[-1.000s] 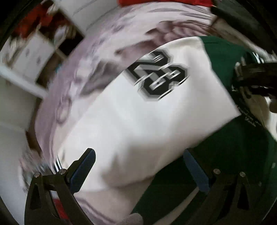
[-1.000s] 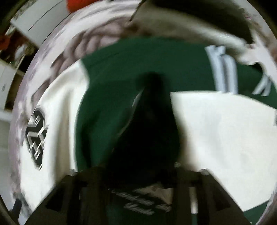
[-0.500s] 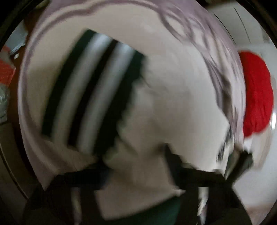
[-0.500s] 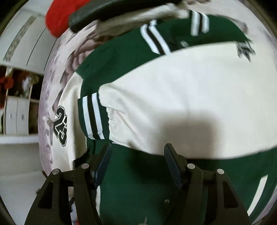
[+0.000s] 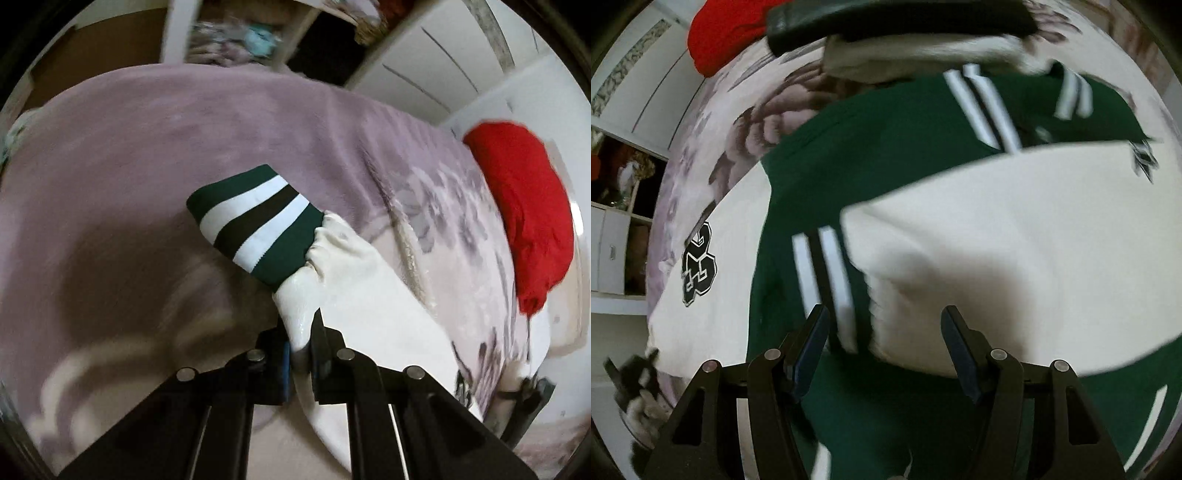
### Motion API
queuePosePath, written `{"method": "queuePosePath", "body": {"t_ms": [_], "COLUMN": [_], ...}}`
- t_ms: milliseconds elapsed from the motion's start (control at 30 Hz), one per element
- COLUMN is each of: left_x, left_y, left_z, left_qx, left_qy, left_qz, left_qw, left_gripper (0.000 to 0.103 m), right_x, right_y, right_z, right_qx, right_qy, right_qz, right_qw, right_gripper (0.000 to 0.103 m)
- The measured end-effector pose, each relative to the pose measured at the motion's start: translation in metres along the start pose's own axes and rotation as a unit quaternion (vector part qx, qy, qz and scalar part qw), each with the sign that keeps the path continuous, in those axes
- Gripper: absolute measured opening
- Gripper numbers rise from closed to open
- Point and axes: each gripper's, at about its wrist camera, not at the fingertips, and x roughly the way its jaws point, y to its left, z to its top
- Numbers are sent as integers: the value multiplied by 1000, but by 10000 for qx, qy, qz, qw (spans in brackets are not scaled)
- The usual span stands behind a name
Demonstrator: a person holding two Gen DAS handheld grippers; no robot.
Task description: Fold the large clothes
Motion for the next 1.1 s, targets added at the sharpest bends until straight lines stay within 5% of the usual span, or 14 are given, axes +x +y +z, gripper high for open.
{"method": "queuePosePath", "body": {"t_ms": [100,167,267,300,433,500,600,700,833,867,933,1100], "left_x": [2,0,-22,-30,-39,-25,2,8,18,18,18,-14], "left_y": [2,5,25,29,27,23,13,10,0,-3,-12,-68], "left_z": [-6,-16,-38,-45,-75,-89,-96,-89,-68,-63,-50,-38], "left_qx": [34,-142,-569,-626,-637,-629,-793,-973,-1190,-1205,-1125,185], "left_qy": [217,382,536,517,624,857,1007,721,235,68,-200,-857], "left_qz": [84,-85,-402,-459,-464,-558,-605,-600,-634,-647,-460,-36], "left_qw": [9997,9991,9961,9956,9949,9928,9899,9908,9906,9906,9924,9961], "left_gripper": [9,14,36,39,55,56,57,57,57,56,7,1], "right_x": [28,51,60,57,33,41,68,54,21,14,6,-2], "right_y": [37,54,75,80,106,114,111,91,46,35,20,-12], "right_z": [9,9,7,7,4,5,11,16,4,0,-5,-16], "right_qx": [-238,-471,-710,-779,-1018,-1100,-1131,-835,-267,-208,-141,-256], "right_qy": [245,453,127,16,-458,-303,309,529,500,457,418,344], "right_qz": [-132,-801,-1383,-1432,-1192,-1110,-1005,-260,578,523,253,-1721], "right_qw": [9993,9946,9878,9866,9866,9872,9880,9948,9967,9974,9987,9841], "right_gripper": [69,69,37,10,10,10,19,39,52,52,58,77]}}
